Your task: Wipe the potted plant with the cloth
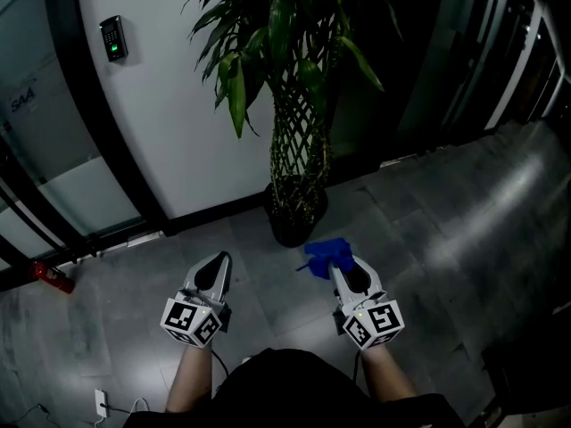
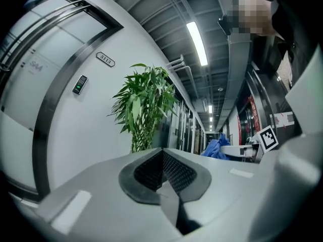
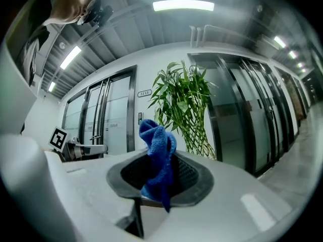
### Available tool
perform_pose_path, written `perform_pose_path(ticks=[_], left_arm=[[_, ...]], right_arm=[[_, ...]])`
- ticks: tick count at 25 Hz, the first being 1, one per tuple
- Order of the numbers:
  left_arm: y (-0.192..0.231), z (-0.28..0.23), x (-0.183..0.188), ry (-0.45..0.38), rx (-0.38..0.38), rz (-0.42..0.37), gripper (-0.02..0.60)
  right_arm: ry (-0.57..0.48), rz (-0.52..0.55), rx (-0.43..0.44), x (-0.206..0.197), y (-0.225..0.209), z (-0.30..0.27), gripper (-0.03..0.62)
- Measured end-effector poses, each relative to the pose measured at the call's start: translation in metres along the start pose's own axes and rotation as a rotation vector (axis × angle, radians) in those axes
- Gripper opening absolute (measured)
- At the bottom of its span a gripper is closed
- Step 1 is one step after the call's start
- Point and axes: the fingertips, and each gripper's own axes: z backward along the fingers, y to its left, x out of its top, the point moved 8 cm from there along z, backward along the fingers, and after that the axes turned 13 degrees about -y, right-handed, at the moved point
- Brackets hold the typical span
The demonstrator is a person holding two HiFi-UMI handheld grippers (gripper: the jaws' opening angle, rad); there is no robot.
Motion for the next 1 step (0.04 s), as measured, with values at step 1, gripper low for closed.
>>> perform_pose_path(ticks=[1], left_arm=[[-0.0011, -0.0006, -0.0025, -0.006, 0.004, 0.01, 0.007]], right_arm=[[0.003, -0.01, -0.004, 0.0003, -0.0002, 0.0011, 0.104]])
